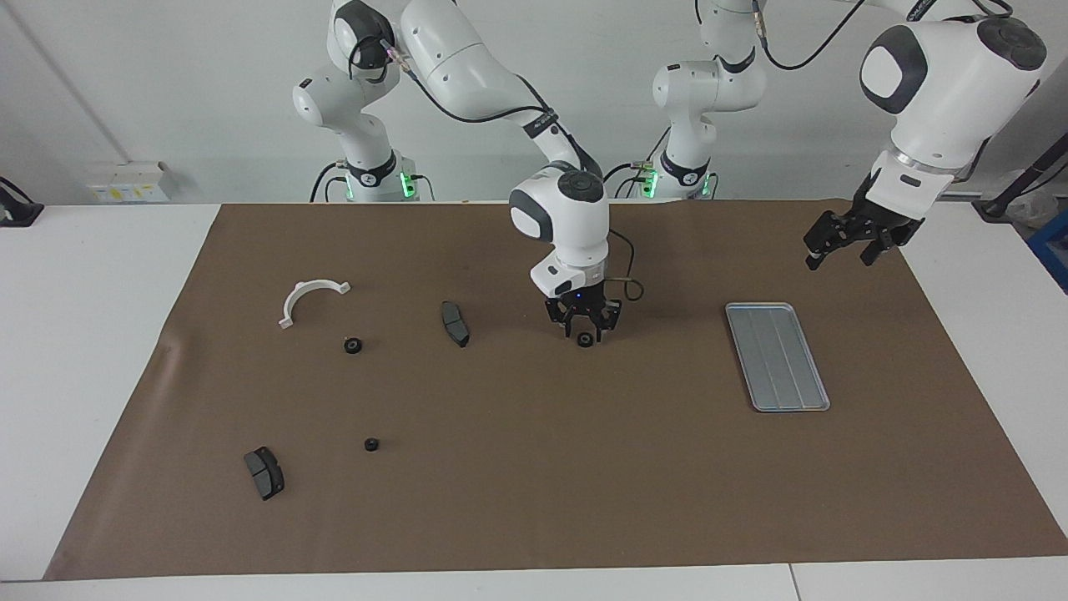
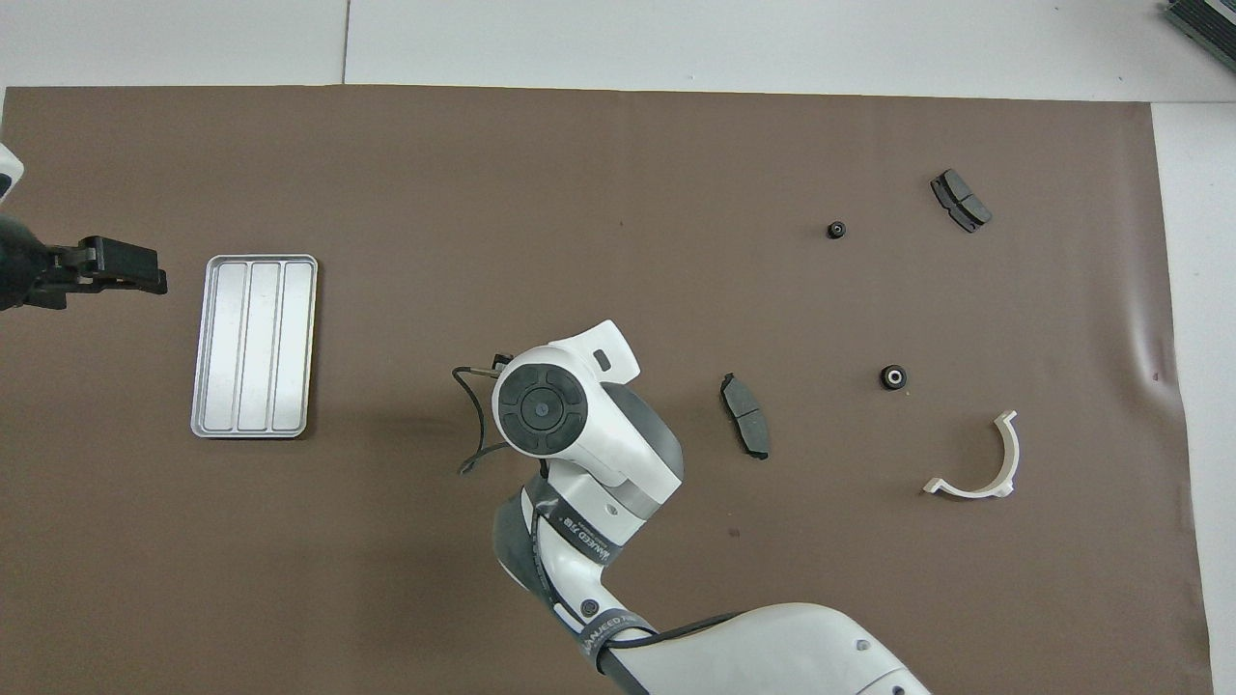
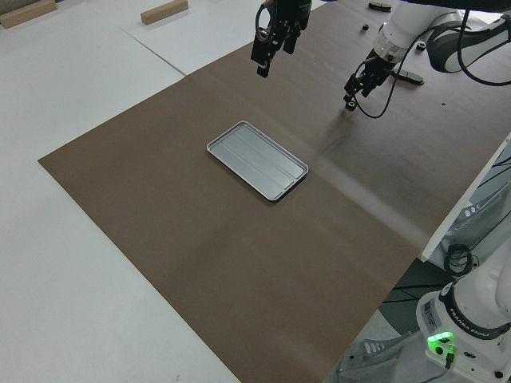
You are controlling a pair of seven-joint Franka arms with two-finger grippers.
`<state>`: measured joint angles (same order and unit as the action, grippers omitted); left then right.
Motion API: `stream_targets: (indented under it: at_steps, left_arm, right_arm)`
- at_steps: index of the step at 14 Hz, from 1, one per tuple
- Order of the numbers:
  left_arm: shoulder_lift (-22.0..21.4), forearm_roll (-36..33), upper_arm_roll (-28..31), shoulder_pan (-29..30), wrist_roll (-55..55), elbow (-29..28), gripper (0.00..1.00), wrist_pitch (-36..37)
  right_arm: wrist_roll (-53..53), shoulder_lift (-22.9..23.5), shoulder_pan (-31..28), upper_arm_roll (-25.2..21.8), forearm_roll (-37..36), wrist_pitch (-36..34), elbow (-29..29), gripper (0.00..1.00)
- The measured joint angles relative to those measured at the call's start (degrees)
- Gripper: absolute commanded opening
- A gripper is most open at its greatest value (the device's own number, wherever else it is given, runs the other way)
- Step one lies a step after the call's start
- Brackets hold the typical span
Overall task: Pick bearing gear from pile to tray
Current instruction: 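Set the bearing down with the right gripper while the left gripper approaches, then grasp the bearing with the left gripper while the right gripper reaches another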
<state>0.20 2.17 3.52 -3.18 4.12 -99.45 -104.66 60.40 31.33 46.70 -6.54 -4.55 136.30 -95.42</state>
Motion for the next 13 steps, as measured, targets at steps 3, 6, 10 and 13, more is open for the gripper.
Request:
stream_targets:
  at_steps: [3, 6, 10, 13]
  left_arm:
    - [0.8, 0.2, -0.5, -2.4, 2.9, -0.6, 1.00, -2.6]
    - [3.6, 0.3, -0.9, -10.2, 13.4, -0.7, 1.00, -7.4]
    - [7.7, 0.3, -1.2, -20.4, 20.7, -0.6, 1.00, -11.6]
    - [10.6, 0.3, -1.2, -24.8, 21.1, -0.7, 1.00, -13.5]
  right_arm:
    - [-5.9, -5.5, -4.6, -0.4, -1.2, -6.5, 0.6, 1.00]
    - [-19.4, -12.6, -11.5, -0.5, -1.2, -14.1, -0.4, 1.00]
    - [-39.8, -17.6, -20.4, -0.5, -1.1, -18.7, -4.7, 1.00]
    - [-53.5, -18.6, -25.1, -0.5, -0.7, -17.2, -9.6, 1.00]
